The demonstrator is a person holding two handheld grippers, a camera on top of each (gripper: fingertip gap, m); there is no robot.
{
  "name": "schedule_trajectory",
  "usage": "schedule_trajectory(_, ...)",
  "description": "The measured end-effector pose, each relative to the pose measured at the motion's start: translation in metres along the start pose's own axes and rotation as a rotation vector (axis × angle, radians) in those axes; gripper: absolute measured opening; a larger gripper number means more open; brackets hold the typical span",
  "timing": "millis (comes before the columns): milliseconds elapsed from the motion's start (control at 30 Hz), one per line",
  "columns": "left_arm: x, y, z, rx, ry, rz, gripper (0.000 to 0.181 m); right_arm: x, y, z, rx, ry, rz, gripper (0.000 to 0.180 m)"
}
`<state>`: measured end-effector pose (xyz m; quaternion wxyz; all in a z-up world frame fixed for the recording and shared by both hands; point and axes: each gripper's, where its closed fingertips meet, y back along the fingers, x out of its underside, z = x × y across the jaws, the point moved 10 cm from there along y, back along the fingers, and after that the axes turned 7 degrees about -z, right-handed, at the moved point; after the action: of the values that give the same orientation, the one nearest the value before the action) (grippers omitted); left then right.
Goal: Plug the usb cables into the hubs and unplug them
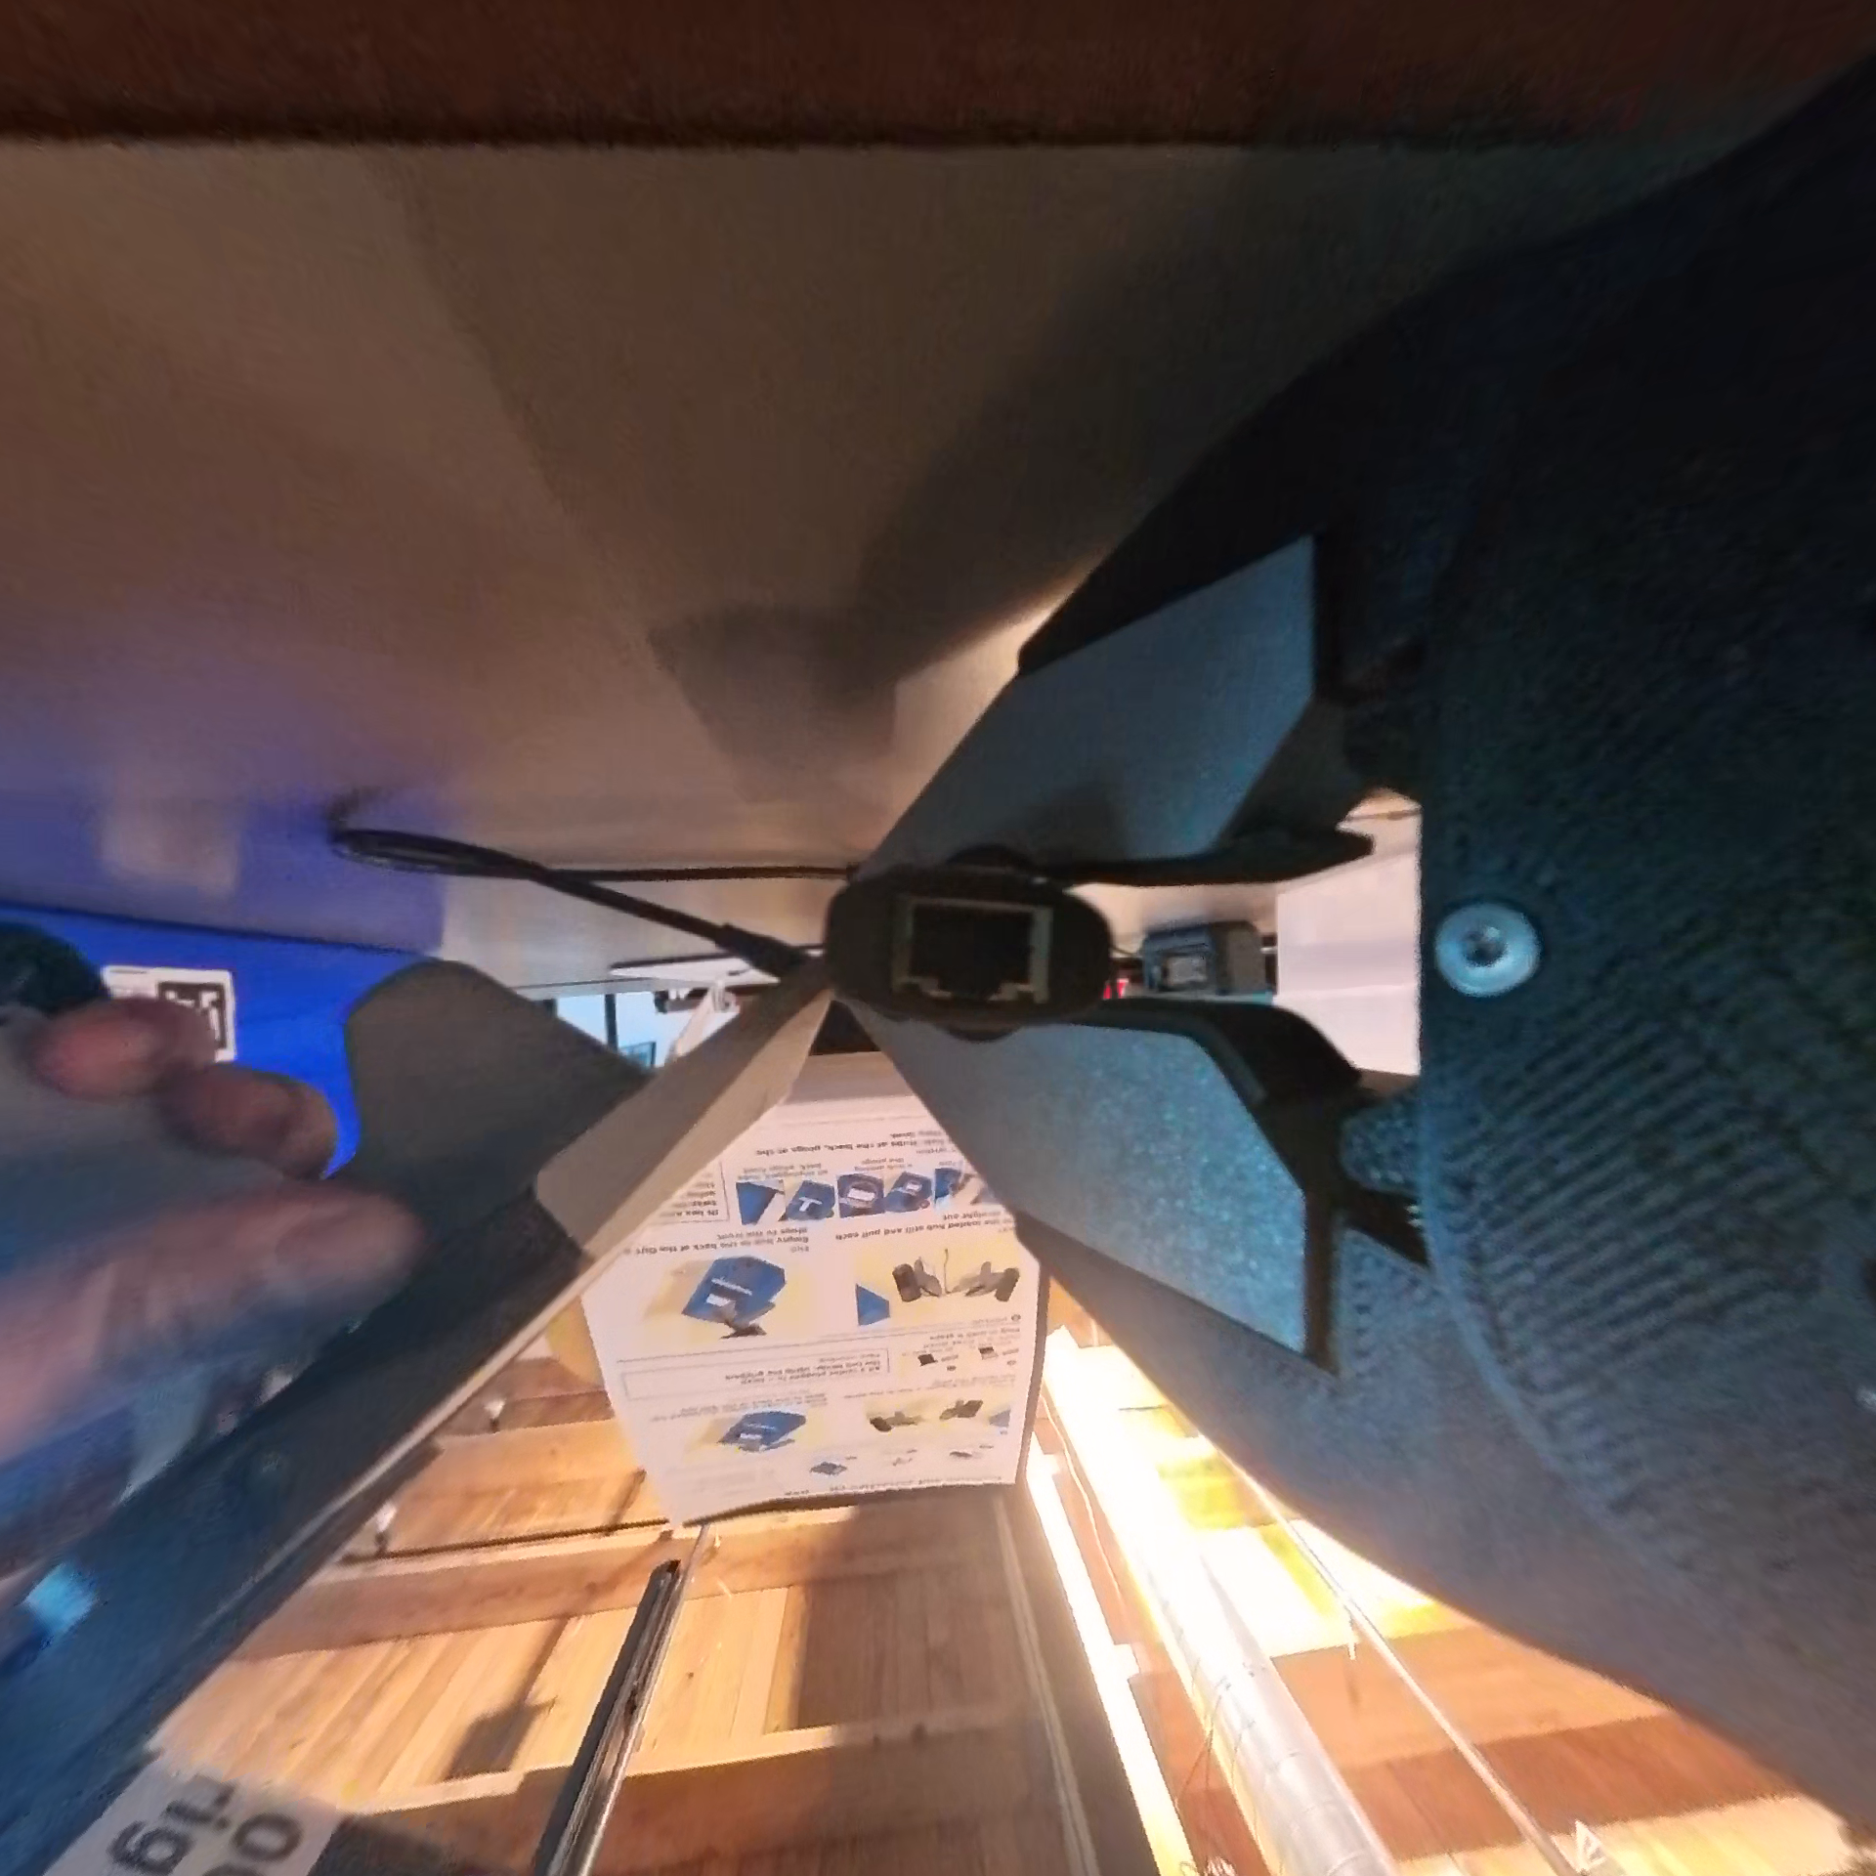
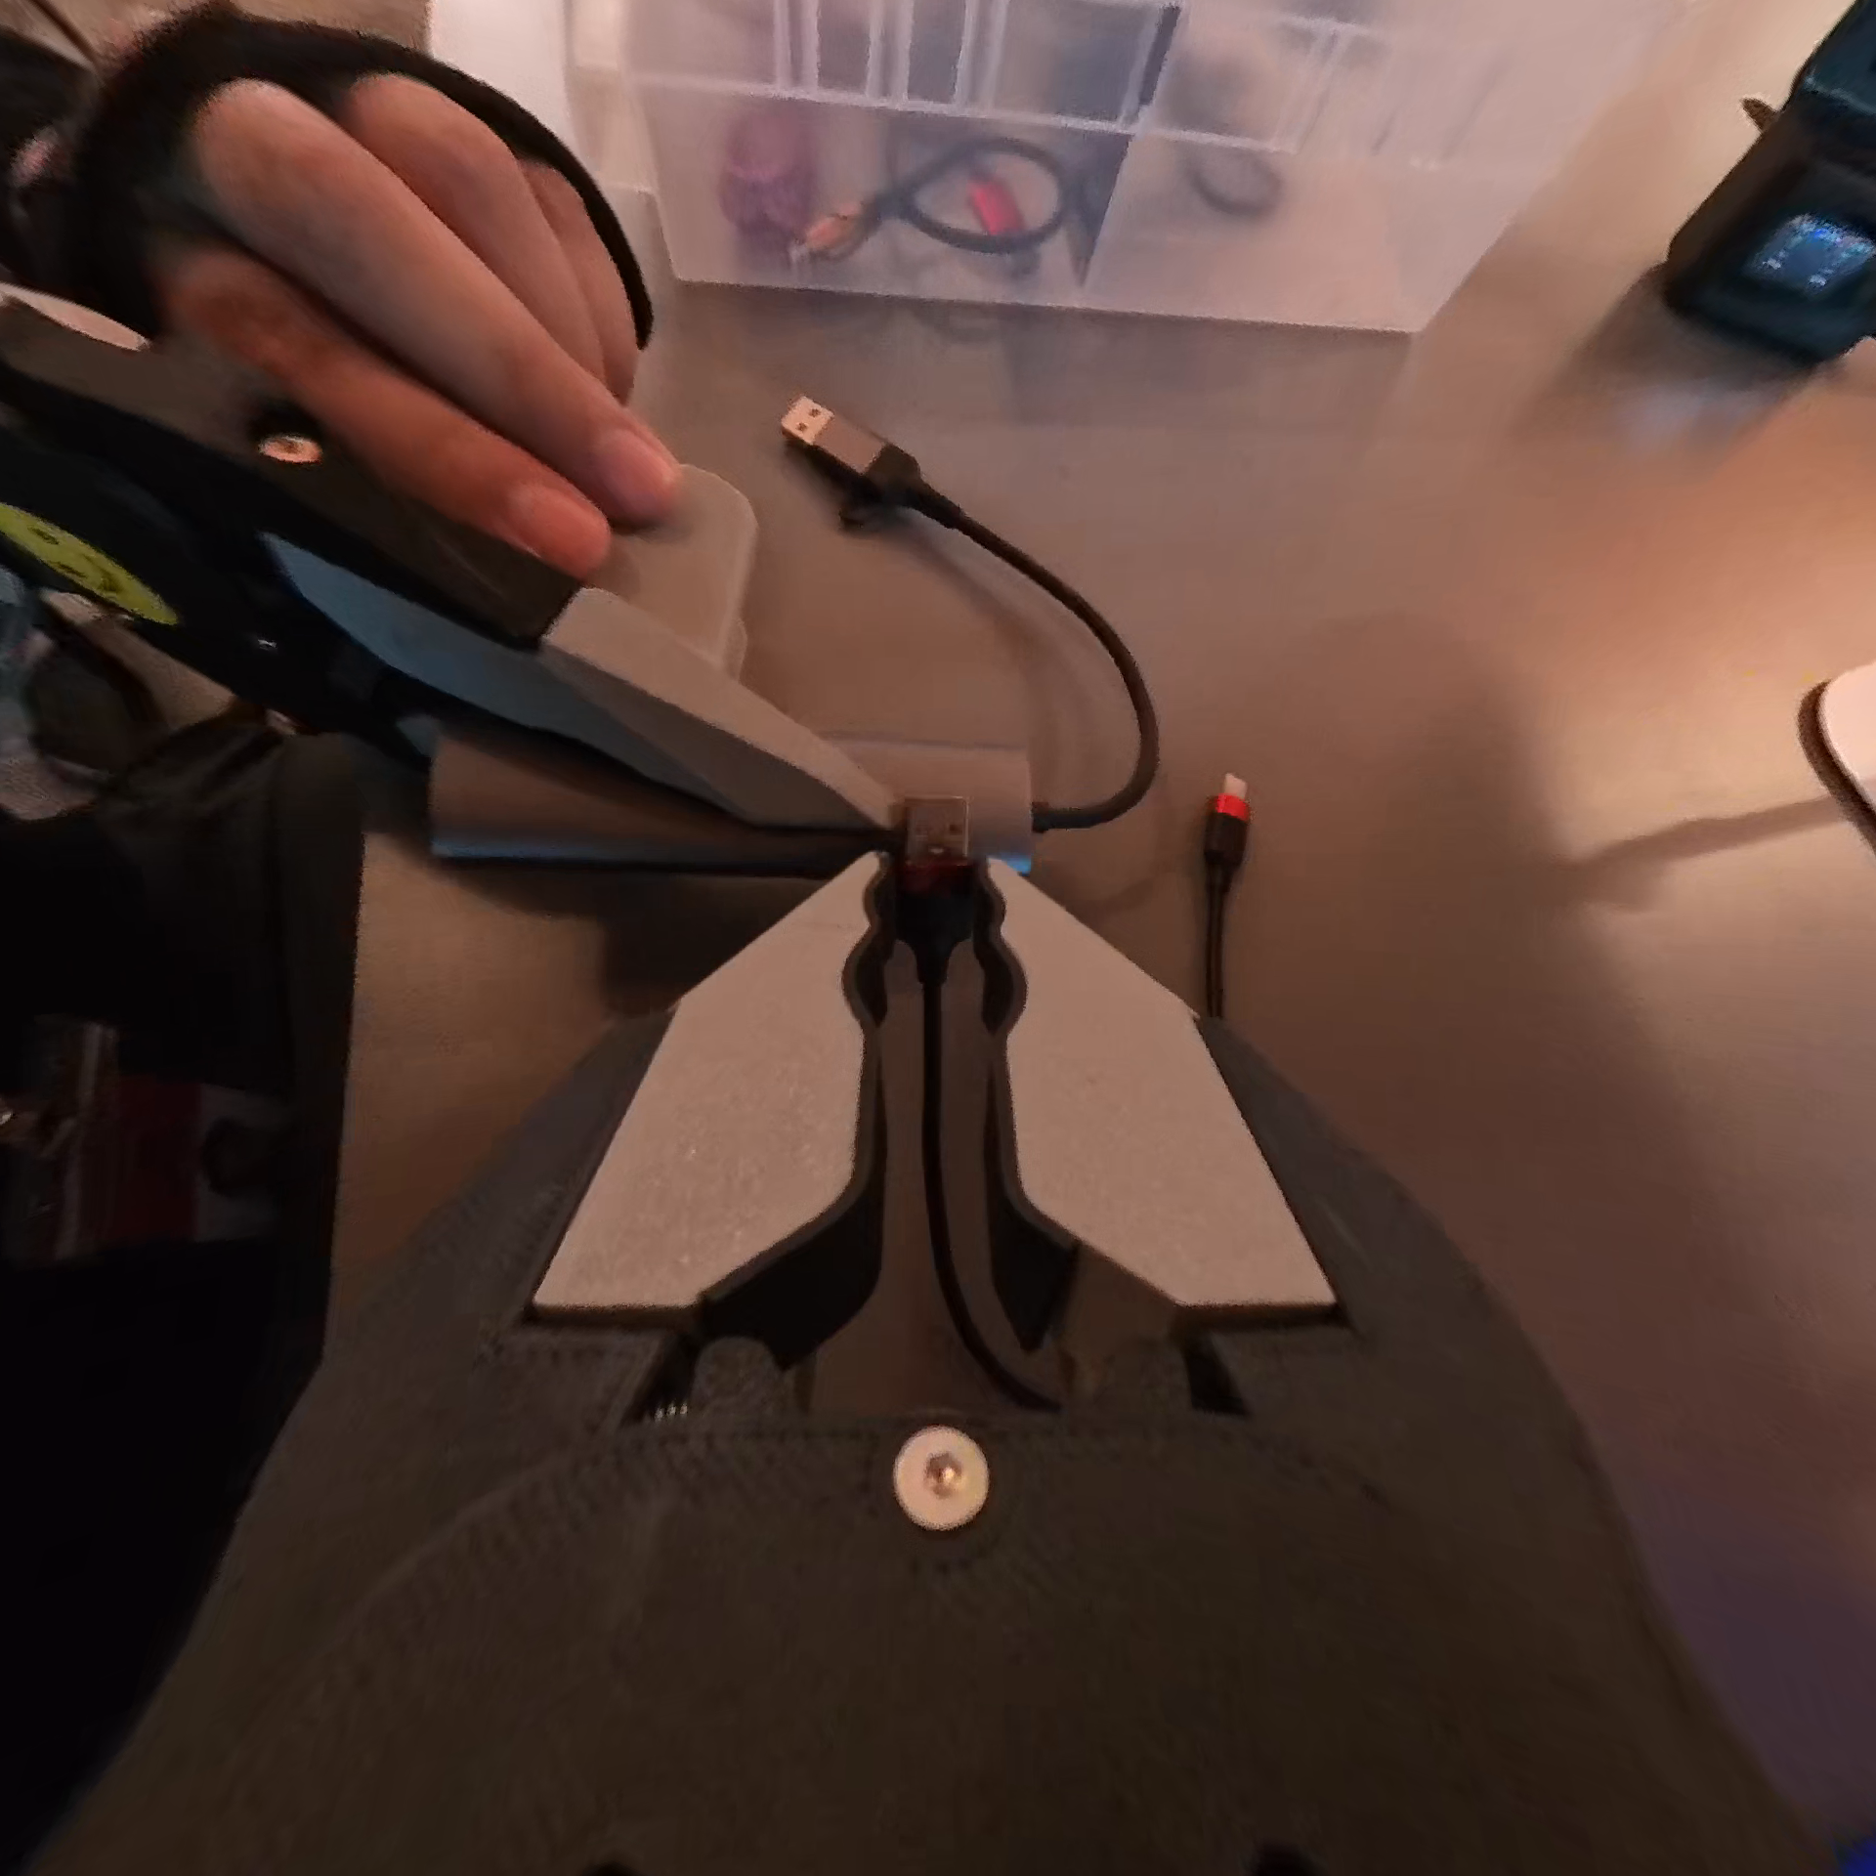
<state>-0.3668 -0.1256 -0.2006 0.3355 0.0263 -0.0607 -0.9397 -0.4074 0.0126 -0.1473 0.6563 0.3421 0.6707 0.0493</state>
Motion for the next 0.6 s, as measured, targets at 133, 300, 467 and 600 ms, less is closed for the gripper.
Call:
schedule_trajectory(133,0.000,0.003,0.000,0.004,0.001,-0.006,0.016,0.001,-0.003,-0.001,-0.010,-0.023,0.005,0.013)
schedule_trajectory(300,-0.006,0.014,-0.001,-0.041,-0.032,-0.110,0.017,0.001,-0.007,0.001,-0.016,-0.008,0.012,0.012)
schedule_trajectory(467,-0.007,0.018,-0.002,-0.019,-0.008,-0.140,0.016,0.002,-0.011,0.005,-0.012,0.021,0.041,0.013)
schedule_trajectory(600,0.003,0.015,-0.003,0.035,0.039,-0.085,0.014,0.002,0.000,0.003,0.026,0.067,0.075,0.012)
